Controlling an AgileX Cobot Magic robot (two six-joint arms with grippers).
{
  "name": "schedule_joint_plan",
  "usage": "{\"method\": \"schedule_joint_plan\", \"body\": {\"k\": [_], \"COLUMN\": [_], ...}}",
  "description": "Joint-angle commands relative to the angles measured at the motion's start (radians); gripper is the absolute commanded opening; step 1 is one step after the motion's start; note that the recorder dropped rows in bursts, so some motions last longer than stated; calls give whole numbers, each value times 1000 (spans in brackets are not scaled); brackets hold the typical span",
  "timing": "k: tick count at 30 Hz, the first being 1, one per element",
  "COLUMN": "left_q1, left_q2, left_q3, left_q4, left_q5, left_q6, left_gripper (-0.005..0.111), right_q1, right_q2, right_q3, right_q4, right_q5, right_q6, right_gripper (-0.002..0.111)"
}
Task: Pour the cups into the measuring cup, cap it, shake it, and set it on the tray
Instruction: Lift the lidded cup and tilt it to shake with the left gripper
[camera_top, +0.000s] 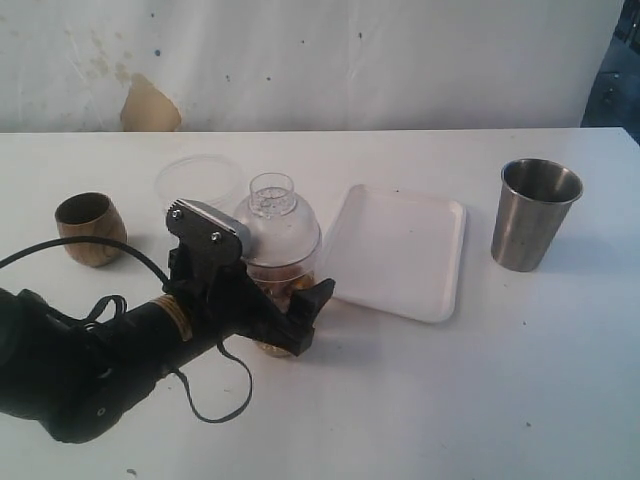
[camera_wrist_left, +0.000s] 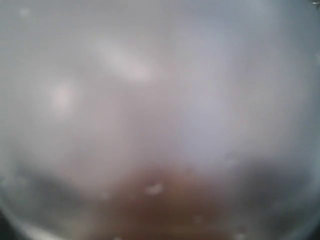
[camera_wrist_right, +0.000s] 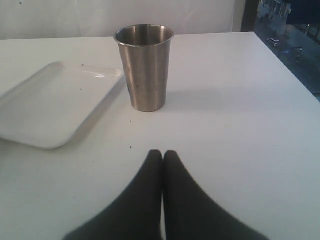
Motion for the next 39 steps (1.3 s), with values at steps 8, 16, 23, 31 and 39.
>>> {"method": "schedule_joint_plan", "body": {"k": [8,16,23,31,39], "left_q1": [-4,26,104,179,268], "left_q2": [-144,-449,-482,-475,-479], "left_q3": [-5,-20,-133,-152,-164], "left_q4": [15,-30,256,358,178], "left_q5": [41,93,521,386,444], "left_q6": [-28,-19,-170,-381,-212], "left_gripper": [0,0,0,0,0], "right_q1": [4,4,4,4,4], "right_q2": [-2,-2,-2,-2,-2], "right_q3": [4,4,4,4,4], "right_q4": [-1,-1,-1,1,-1], "right_q5": [0,0,0,0,0], "right_q6": [3,3,3,3,3], "right_gripper": [0,0,0,0,0]}}
